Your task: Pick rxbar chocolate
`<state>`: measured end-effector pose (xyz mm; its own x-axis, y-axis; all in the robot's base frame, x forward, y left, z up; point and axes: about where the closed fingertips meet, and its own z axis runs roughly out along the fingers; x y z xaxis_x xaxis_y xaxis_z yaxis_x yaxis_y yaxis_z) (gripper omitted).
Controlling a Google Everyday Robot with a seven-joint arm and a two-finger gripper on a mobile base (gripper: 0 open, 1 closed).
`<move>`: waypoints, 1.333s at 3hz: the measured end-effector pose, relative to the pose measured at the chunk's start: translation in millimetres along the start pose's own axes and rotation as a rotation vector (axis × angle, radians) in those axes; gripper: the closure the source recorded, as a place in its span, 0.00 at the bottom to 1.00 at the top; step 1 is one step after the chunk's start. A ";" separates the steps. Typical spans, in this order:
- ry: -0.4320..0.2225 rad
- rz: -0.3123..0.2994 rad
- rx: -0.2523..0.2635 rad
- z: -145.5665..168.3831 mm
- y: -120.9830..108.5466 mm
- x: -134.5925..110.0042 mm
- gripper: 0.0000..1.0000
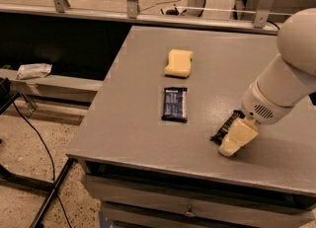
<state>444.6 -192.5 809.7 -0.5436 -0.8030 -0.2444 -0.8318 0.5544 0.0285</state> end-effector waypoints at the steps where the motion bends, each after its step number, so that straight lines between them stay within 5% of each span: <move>1: 0.000 0.000 -0.001 -3.8 0.4 -1.5 0.59; 3: -0.010 -0.009 0.002 -19.0 0.4 -6.7 1.00; 4: -0.109 -0.098 0.040 -65.4 -3.7 -31.3 1.00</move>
Offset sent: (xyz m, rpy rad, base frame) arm -0.0003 0.0242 0.0278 0.0286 0.0036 0.0621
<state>457.4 -183.8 880.6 -0.4430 -0.8264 -0.3476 -0.8739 0.4846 -0.0386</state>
